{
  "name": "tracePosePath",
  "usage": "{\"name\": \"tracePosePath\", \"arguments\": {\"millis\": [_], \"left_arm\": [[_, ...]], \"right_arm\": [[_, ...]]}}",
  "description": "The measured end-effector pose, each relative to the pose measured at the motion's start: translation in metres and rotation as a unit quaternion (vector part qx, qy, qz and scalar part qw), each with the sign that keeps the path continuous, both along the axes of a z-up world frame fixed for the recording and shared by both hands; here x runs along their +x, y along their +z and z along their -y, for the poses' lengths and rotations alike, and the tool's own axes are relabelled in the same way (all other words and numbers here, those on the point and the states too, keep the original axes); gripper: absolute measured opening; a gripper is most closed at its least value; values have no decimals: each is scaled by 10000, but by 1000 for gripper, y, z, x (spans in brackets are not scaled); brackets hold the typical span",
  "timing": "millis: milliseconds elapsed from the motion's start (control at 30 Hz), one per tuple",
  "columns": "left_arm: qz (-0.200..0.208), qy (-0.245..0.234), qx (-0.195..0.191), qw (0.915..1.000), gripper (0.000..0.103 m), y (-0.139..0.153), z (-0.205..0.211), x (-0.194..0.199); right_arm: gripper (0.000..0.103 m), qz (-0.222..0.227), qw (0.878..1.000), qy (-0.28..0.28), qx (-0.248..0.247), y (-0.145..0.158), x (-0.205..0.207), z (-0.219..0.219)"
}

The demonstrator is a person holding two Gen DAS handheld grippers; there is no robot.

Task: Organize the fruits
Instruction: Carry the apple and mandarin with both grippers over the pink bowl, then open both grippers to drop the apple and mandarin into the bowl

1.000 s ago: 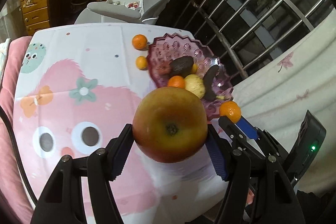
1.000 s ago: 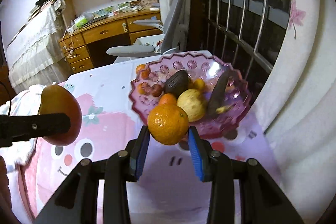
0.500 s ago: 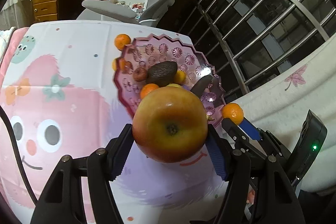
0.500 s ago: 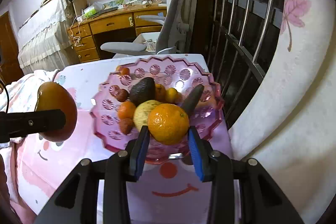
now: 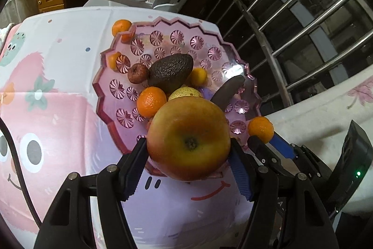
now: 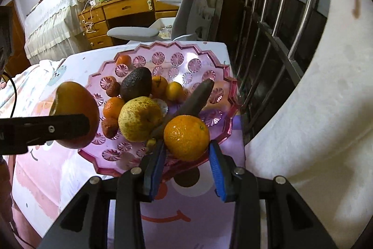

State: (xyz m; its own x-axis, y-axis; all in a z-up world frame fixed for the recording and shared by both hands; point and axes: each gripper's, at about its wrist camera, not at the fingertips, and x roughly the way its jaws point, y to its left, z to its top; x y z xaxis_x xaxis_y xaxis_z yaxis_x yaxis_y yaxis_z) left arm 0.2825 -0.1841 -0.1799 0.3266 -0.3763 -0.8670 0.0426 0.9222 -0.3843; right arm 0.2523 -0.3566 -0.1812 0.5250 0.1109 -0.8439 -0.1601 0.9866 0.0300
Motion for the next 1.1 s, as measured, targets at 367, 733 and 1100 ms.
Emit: {"name": "tracePosePath", "arguments": {"millis": [367, 733, 1100], "left_arm": [[-290, -23, 285, 9992, 67, -19, 15, 15], [-118, 208, 206, 9995, 82, -9, 3, 9], [-125, 478, 281, 9984, 82, -2, -34, -7]], "right_arm": [[38, -216, 9996, 180, 32, -13, 10, 3], [40, -231, 9995, 216, 53, -13, 11, 3], [49, -423, 9989, -80, 175, -8, 4, 2]]}}
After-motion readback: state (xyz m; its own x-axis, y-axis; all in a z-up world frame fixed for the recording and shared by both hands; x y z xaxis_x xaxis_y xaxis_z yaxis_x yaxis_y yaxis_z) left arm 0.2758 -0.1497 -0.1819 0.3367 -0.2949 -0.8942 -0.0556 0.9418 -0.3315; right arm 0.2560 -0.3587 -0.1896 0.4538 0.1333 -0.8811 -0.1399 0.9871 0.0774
